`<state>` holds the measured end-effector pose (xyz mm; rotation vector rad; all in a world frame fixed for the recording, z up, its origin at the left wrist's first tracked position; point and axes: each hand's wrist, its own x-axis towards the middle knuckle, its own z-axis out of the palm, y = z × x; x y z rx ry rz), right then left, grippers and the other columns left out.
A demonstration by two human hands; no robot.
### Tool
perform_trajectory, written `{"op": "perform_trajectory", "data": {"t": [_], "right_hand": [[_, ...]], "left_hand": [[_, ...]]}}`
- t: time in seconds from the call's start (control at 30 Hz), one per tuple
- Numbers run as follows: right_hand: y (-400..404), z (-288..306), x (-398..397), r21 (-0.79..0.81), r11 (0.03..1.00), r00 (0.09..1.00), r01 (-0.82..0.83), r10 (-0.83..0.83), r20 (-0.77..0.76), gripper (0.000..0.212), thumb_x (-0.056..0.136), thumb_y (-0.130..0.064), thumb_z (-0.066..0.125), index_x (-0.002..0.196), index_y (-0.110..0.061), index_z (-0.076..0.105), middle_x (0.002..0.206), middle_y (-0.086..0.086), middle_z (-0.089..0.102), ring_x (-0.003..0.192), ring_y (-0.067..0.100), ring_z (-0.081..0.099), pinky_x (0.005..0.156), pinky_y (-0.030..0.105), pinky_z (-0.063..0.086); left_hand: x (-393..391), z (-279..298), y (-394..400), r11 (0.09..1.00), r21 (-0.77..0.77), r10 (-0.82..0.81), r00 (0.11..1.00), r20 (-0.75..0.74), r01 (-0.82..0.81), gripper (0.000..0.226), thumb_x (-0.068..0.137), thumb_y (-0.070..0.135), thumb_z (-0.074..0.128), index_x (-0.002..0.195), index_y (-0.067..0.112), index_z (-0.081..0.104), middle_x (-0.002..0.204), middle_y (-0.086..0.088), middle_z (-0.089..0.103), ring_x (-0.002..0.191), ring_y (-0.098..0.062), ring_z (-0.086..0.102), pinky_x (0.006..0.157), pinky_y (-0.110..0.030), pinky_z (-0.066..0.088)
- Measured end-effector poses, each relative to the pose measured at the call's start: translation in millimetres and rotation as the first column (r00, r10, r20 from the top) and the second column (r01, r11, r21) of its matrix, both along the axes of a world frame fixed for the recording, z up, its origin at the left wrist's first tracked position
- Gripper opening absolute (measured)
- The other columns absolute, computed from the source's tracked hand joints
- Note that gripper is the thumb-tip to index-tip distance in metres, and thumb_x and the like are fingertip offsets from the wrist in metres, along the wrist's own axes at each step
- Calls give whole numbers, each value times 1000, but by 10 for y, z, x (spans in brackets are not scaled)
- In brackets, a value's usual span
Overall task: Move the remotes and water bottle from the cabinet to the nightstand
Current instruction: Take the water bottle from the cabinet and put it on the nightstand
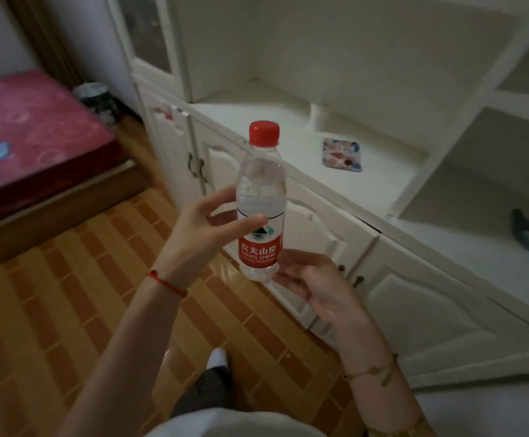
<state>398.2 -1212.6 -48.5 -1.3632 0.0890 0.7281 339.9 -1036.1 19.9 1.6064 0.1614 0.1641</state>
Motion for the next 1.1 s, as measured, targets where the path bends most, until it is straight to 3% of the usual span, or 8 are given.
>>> {"op": "perform_trajectory", "data": {"t": [0.1, 0.3, 0.53, 0.63, 0.77, 0.93, 1.0, 1.1], "right_hand": [[754, -137, 13, -55, 974, 975, -219, 218, -32, 32, 90, -3, 63, 121, 3, 64, 116, 16, 71, 108, 27, 68, 101, 41, 51], [1192, -367, 94, -56, 952, 953, -301, 299, -44, 35, 88, -5, 67, 122, 0, 64, 118, 14, 70, 110, 27, 67, 97, 39, 54], [2770, -414, 99, -21, 796, 796, -605, 605, 2, 38, 89, -11, 63, 126, -3, 63, 119, 9, 71, 112, 22, 67, 101, 37, 51], [3406, -361, 36, 14, 741, 741, -671, 671, -8, 40, 88, -12, 63, 127, -1, 62, 118, 10, 72, 112, 21, 67, 100, 35, 51], [4137, -281, -80, 44, 648, 648, -760, 761, -24, 50, 82, -17, 66, 128, 0, 60, 119, 12, 71, 110, 20, 69, 94, 30, 55], [4904, -284, -152, 13, 552, 552, -833, 833, -37, 33, 90, -9, 62, 122, -4, 64, 114, 8, 73, 96, 11, 73, 76, 18, 57], [5224, -311, -174, 16, 512, 511, -859, 858, -55, 30, 91, -8, 62, 121, -5, 65, 114, 8, 73, 95, 11, 73, 75, 18, 57], [5745, -397, -204, 10, 462, 460, -887, 885, -75, 34, 90, -9, 64, 123, -3, 63, 116, 9, 72, 104, 17, 71, 81, 22, 58]], "left_hand": [[-280, -161, 632, 971, -35, 236, 971, -34, -237, 56, 70, 24, 78, 124, 27, 65, 115, 11, 74, 106, -6, 70, 86, -25, 57], [-432, -260, 977, 945, -12, 325, 944, -62, -326, 63, 65, 26, 81, 125, 27, 65, 117, 9, 73, 108, -8, 69, 88, -30, 56], [-753, -266, 2248, 849, -15, 526, 848, -69, -528, 64, 62, 23, 82, 123, 30, 65, 115, 14, 73, 107, -5, 69, 81, -22, 58], [-911, -238, 2771, 803, 7, 596, 801, -52, -597, 66, 60, 26, 83, 123, 33, 65, 119, 12, 71, 111, -6, 67, 86, -26, 57], [-1130, -219, 3359, 742, 24, 671, 740, -54, -670, 67, 62, 26, 82, 126, 32, 63, 121, 13, 70, 111, -3, 66, 80, -17, 57], [-1335, -283, 3949, 662, 35, 749, 659, -67, -749, 66, 65, 24, 82, 127, 34, 62, 119, 17, 70, 108, 0, 67, 81, -19, 58], [-1393, -327, 4186, 618, 30, 785, 614, -79, -786, 65, 62, 27, 82, 124, 37, 63, 114, 23, 70, 106, 3, 67, 78, -16, 57], [-1472, -410, 4577, 550, 57, 834, 543, -101, -833, 70, 59, 36, 84, 126, 38, 63, 124, 20, 67, 113, -1, 64, 90, -29, 55]]}}
